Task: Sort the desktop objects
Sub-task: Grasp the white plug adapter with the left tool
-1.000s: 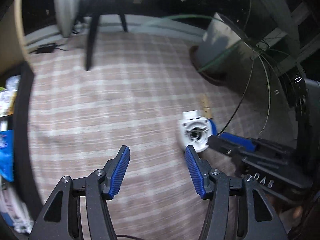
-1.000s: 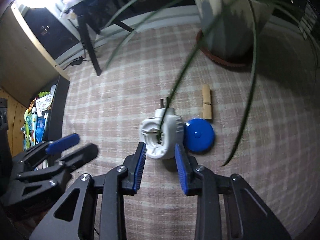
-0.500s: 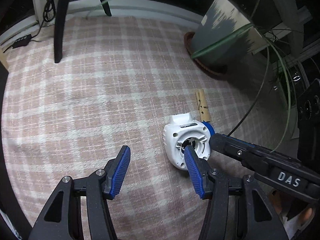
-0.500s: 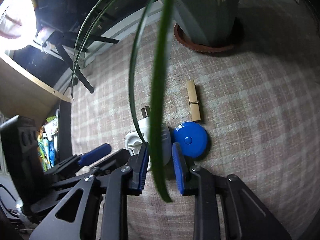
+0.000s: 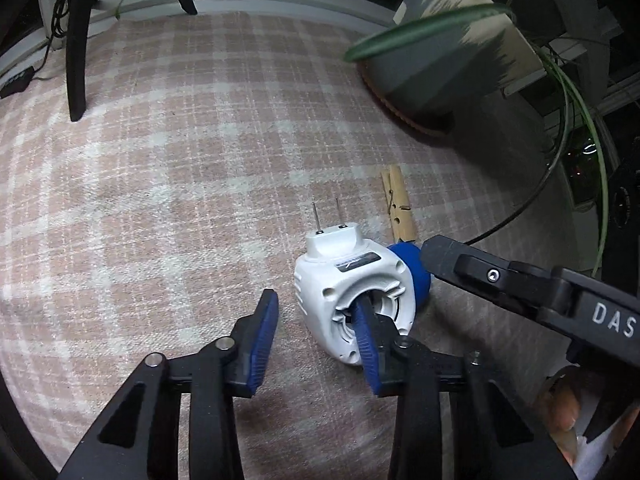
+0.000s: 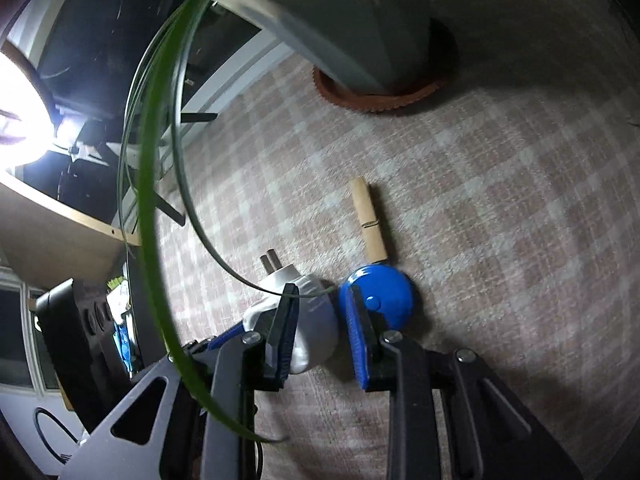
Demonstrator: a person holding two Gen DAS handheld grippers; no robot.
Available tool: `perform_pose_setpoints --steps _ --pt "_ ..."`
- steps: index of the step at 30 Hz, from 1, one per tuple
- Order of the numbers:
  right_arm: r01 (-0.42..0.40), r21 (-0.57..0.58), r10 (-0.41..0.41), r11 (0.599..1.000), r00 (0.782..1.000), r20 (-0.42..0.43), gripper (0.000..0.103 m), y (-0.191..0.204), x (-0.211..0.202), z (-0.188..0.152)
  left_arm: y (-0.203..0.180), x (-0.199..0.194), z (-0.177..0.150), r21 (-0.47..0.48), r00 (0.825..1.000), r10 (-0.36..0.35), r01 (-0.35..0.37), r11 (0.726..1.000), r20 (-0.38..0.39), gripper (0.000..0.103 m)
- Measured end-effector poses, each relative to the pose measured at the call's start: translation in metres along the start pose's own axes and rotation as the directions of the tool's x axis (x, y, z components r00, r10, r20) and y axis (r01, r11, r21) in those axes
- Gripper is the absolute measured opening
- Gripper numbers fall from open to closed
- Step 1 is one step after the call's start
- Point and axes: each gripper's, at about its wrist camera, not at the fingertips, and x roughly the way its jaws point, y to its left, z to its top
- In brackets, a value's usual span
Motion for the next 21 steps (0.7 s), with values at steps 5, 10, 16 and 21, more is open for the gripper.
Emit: perform_pose_setpoints --steps 5,10,16,21 --pt "0.034 -0.018 -0.034 0.999 0.999 -0.021 0.025 0.002 0.01 -0.002 -0.001 0.0 0.0 0.011 1.0 -0.023 0.023 1.0 0.007 0.027" --pt "0.011 0.032 -0.011 0.999 1.0 -0.027 0.025 -0.002 0.014 -0.001 0.002 -0.003 -0.001 0.015 1.0 -0.026 0.025 1.0 0.011 0.026" --pt "0.046 -0.006 -0.046 0.999 0.999 0.0 0.024 0.012 0.01 -0.009 0.02 -0.014 -0.012 -0.003 0.998 -0.055 0.055 0.999 -0.005 0.026" --pt "0.041 -0.003 -0.041 0.999 0.999 -0.006 0.024 0.017 0.013 -0.012 0.029 -0.019 -0.016 -0.012 0.999 -0.053 0.053 0.999 -0.003 0.026"
